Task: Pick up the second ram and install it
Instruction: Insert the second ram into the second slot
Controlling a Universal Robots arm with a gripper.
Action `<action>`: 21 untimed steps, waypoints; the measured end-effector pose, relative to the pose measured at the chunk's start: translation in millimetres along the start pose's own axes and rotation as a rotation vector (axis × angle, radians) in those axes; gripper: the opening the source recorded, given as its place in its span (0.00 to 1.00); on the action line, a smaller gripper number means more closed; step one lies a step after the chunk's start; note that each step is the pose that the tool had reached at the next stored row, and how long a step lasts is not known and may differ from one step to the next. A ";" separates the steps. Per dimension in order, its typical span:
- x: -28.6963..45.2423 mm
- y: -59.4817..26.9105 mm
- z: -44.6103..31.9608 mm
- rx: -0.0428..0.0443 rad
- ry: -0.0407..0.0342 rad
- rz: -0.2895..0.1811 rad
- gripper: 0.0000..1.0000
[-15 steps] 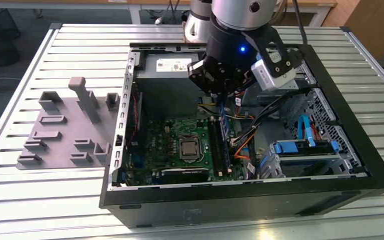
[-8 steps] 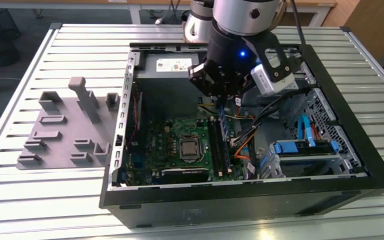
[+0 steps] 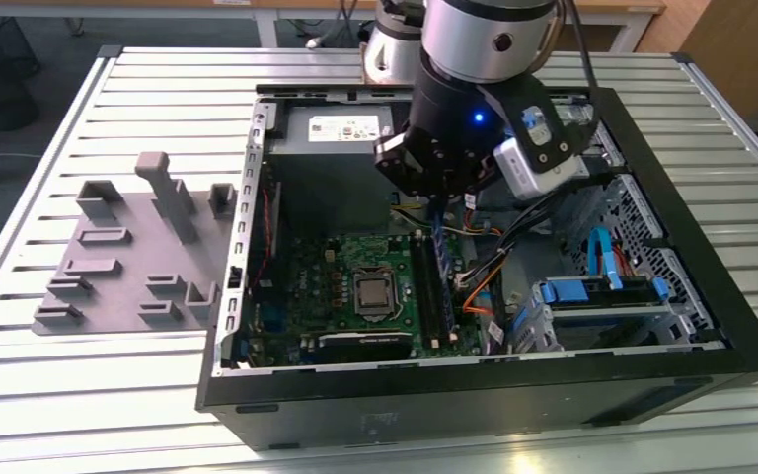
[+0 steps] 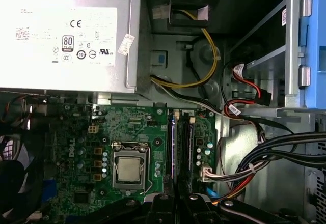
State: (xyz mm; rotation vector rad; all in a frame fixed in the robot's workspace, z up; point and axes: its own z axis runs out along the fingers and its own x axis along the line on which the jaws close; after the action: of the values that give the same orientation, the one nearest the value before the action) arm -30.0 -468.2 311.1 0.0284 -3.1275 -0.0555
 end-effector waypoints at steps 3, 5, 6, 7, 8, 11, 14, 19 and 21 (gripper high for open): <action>-0.7 -0.1 3.9 -0.0001 0.0021 0.002 0.14; -1.0 -0.2 6.6 -0.0002 0.0031 0.004 0.14; -1.2 -0.3 8.1 -0.0001 0.0036 0.005 0.14; -1.3 -0.3 9.7 -0.0001 0.0042 0.006 0.14; -1.5 -0.4 11.4 -0.0001 0.0046 0.006 0.14; -2.0 -0.6 16.1 -0.0002 0.0059 0.008 0.14; -2.7 -0.7 20.4 -0.0004 0.0075 0.011 0.14; -3.6 -1.0 26.5 -0.0005 0.0120 0.016 0.14; -4.0 -1.1 28.6 -0.0004 0.0139 0.018 0.14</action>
State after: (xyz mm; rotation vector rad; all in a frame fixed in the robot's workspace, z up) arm -26.3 -468.2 282.5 0.0012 -3.1133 -0.0556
